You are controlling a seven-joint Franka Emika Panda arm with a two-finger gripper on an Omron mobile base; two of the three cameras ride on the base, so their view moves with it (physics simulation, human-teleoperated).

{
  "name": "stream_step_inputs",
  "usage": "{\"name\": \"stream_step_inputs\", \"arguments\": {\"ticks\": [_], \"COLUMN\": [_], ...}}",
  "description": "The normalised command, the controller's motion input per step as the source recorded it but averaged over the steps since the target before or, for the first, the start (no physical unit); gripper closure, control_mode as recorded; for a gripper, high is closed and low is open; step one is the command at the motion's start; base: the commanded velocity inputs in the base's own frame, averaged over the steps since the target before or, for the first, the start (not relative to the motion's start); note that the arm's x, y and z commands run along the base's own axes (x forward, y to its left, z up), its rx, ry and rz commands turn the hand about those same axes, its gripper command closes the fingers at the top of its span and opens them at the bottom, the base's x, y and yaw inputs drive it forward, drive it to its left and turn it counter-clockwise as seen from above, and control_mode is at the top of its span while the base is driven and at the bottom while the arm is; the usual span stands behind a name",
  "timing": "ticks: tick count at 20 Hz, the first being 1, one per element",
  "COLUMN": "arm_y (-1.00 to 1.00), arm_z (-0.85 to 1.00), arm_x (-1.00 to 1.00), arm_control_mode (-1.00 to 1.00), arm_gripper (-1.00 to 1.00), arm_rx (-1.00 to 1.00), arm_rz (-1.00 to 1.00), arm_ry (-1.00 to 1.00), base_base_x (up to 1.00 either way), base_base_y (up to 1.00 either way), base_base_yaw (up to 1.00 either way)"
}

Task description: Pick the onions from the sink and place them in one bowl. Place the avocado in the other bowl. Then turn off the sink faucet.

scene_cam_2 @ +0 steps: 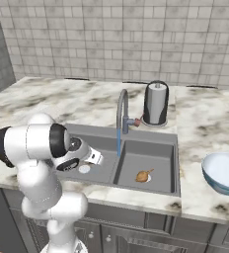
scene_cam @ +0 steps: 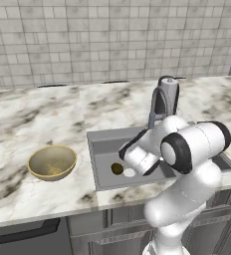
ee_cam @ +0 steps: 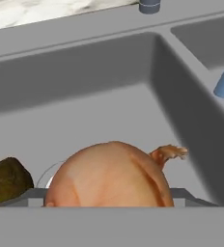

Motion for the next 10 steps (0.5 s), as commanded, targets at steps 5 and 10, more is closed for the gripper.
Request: {"name": "stream_step_inputs", "arguments": {"ticks": [5,10], "arm_y": [0.16,0.19], "arm_z": [1.00,1.00], "arm_x": [0.00,0.00], "arm_control_mode": [-1.00,-1.00], "arm_gripper": [1.00,1.00], "arm_rx": [0.00,0.01], "arm_rz": [-0.01,-0.02], "arm_ry": [0.00,0.02], "base_base_x": [0.00,0.00], "base_base_y": [0.00,0.00], "base_base_yaw": [0.00,0.00]}}
